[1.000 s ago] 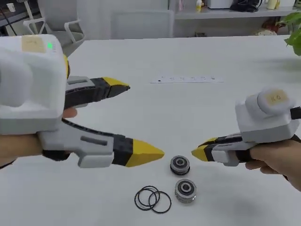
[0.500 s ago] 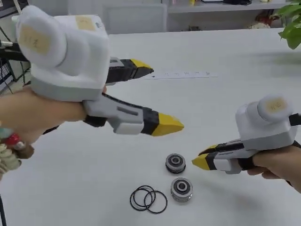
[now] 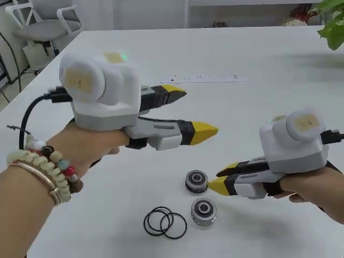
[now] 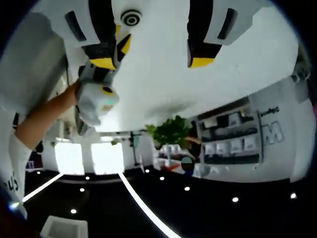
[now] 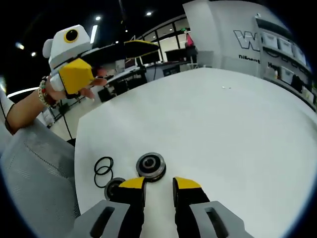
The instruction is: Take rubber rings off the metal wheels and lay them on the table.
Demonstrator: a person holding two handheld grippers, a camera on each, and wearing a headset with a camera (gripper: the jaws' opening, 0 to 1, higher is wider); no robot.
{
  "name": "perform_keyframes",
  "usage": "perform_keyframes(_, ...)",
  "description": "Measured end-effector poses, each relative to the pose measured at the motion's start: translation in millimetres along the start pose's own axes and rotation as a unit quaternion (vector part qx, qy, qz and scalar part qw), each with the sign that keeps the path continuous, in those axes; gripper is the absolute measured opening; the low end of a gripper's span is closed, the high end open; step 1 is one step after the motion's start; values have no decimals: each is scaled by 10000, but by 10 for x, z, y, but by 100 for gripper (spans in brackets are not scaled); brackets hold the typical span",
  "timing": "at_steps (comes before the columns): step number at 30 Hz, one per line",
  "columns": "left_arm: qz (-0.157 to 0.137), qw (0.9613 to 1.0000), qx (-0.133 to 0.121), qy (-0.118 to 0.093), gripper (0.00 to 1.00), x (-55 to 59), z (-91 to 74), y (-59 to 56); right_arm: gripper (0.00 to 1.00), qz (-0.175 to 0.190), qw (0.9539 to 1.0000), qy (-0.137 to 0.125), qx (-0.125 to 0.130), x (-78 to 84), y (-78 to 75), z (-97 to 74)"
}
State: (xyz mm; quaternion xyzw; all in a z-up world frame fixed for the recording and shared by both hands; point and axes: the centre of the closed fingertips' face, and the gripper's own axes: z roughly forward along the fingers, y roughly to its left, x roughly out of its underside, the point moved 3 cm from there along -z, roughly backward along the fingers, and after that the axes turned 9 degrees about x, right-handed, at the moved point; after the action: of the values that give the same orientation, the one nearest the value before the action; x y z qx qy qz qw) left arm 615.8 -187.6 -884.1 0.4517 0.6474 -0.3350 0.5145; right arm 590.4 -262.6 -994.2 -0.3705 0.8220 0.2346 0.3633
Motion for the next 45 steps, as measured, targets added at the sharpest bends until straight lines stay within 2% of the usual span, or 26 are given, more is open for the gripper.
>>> perform_keyframes(1,-35,9999,41,147,56,87,1,-2,20,-17,10000,1,-15,6,2,5)
perform_keyframes(2,114,9981,154,590,54,239,1,-12,20,-27,10000,11,-21,12,4,12)
perform_keyframes(3,160,9966,165,790,50,319,-1,-2,20,-42,10000,28,-31,17,11,25)
perform_keyframes(4,163,9958,130,895,48,377,12,10,21,-52,10000,40,-36,23,14,31)
perform_keyframes(7,28,9955,216,919,43,486,69,-31,21,-96,9999,67,-68,34,30,54)
perform_keyframes(11,46,9929,445,1103,36,609,175,-150,22,-180,9998,88,-83,43,48,87)
perform_keyframes(13,13,9900,608,1275,32,695,223,-224,22,-226,9997,87,-95,44,56,96)
perform_keyframes(17,37,9867,580,1520,28,855,273,-246,25,-271,9996,43,-74,30,61,111)
perform_keyframes(21,-96,9867,491,1546,20,919,274,-227,26,-339,9994,37,-74,32,69,128)
perform_keyframes(23,-222,9873,487,1496,20,917,280,-241,26,-368,9993,21,-68,28,74,131)
perform_keyframes(27,-278,9876,471,1471,19,929,298,-256,26,-372,9993,-5,-65,21,87,138)
perform_keyframes(30,-309,9856,491,1588,17,991,317,-286,25,-385,9992,-11,-64,20,90,142)
perform_keyframes(31,-401,9871,448,1481,16,977,318,-298,25,-384,9992,-7,-68,20,90,144)
perform_keyframes(34,-474,9857,448,1551,14,989,290,-299,24,-411,9991,28,-41,30,84,152)
perform_keyframes(45,-468,9872,409,1470,14,982,310,-285,21,-429,9990,25,-101,24,104,171)
